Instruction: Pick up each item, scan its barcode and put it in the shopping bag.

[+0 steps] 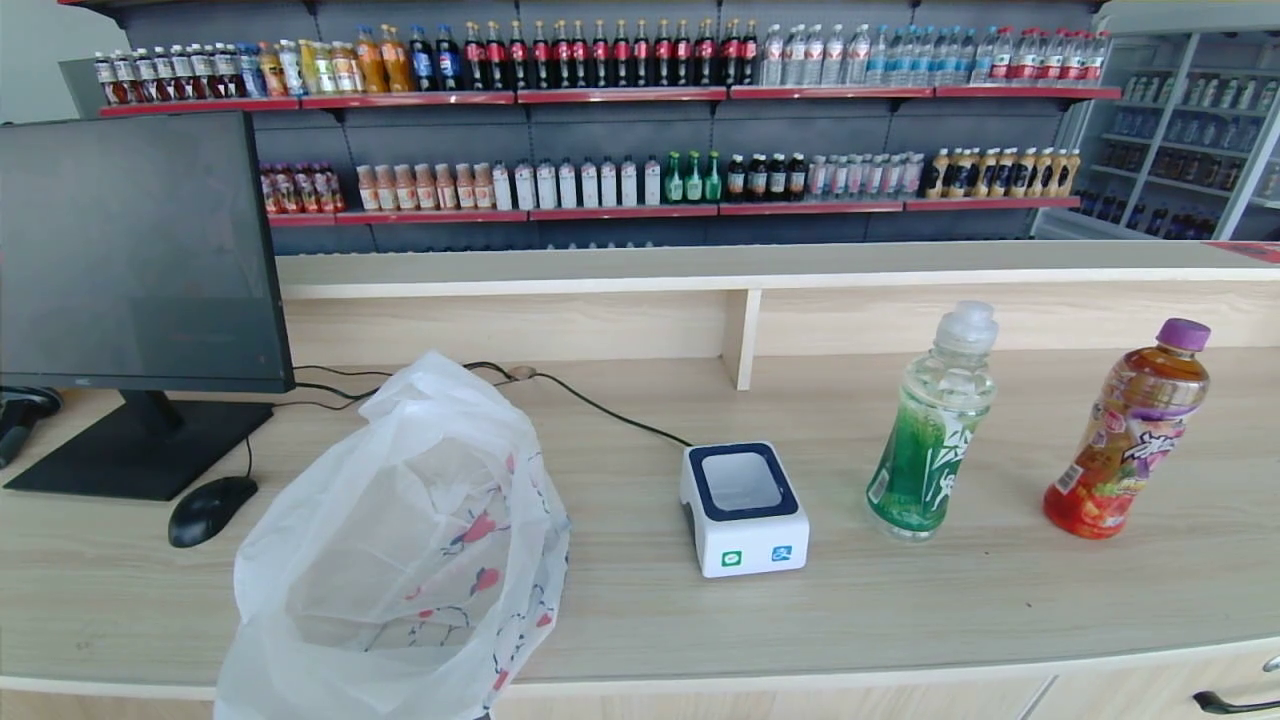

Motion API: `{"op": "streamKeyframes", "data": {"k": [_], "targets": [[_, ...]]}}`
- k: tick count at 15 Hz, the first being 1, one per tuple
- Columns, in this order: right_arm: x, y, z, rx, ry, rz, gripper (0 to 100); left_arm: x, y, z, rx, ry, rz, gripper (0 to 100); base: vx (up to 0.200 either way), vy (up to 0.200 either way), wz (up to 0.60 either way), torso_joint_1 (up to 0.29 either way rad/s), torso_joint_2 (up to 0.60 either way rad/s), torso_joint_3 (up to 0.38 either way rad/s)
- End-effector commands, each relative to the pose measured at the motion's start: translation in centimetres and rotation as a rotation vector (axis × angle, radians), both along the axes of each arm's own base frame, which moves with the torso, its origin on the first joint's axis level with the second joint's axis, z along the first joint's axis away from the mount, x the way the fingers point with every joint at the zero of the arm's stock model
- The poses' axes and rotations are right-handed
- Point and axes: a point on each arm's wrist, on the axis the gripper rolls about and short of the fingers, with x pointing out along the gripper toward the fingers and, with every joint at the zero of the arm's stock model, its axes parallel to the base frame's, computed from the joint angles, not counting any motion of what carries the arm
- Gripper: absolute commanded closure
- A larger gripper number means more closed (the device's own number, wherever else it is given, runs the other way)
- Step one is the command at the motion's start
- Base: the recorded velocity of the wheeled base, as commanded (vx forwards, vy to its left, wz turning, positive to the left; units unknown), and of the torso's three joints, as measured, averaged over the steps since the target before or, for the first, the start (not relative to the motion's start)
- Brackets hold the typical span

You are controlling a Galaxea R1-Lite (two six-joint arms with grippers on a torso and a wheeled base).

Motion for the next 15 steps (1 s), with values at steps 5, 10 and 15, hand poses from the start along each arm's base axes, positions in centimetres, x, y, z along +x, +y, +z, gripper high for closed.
{"op": "streamKeyframes", "data": {"k": [5, 10, 15], "targets": [[8.9, 1.0, -1.4, -0.013, -0.019, 0.024, 0, 0.0, 0.0, 0.0, -0.001, -0.001, 0.0, 0, 0.0, 0.0, 0.0, 0.0, 0.0, 0.0], [13.9, 2.2, -3.1, -0.072, -0.114, 0.098, 0, 0.0, 0.0, 0.0, -0.001, -0.001, 0.0, 0, 0.0, 0.0, 0.0, 0.0, 0.0, 0.0], [14.0, 3.1, -5.1, -0.094, -0.029, 0.138, 0, 0.0, 0.0, 0.0, -0.001, -0.001, 0.0, 0, 0.0, 0.0, 0.0, 0.0, 0.0, 0.0]]}}
